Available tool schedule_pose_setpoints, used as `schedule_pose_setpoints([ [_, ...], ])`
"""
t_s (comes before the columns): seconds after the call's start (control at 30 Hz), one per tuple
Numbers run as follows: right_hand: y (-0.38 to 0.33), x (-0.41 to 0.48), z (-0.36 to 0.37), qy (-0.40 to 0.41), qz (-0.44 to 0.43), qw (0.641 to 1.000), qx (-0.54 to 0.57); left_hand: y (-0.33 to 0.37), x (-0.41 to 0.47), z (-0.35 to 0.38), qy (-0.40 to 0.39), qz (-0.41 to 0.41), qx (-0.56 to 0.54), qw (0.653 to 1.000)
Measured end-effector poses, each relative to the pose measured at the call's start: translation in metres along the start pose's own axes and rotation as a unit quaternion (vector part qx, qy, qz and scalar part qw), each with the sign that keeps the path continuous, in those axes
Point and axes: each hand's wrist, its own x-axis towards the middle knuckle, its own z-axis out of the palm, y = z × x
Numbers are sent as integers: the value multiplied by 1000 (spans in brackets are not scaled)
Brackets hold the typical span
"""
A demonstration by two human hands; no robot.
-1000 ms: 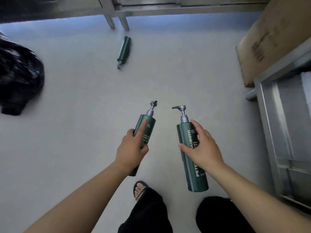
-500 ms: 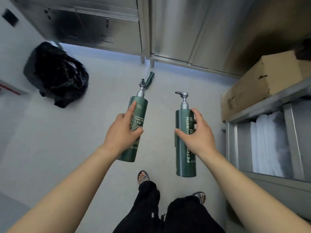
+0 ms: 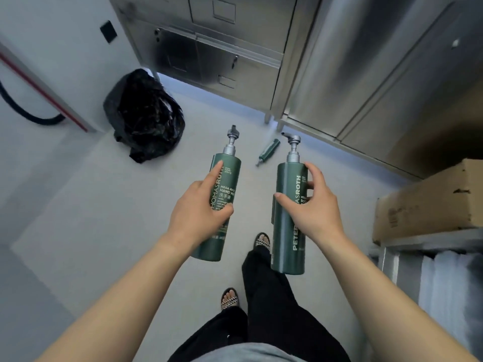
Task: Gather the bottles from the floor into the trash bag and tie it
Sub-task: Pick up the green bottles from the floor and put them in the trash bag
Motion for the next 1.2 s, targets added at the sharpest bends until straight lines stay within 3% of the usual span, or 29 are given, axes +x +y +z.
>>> schedule_pose_setpoints([
  [0.3,-68,133,41,-75,-75,993,46,-3,100,-47,63,-60,13,996],
  [0.5,-103,185,76,-135,-105,985,18,-27,138,-73,80,-112,35,990],
  [0.77,-175,231,166,-203,-140,968,-36,-104,174,-126,120,-192,27,974],
  [1.2,-322,303,326,-224,-181,956,-54,-234,291,-249,121,-202,37,971],
])
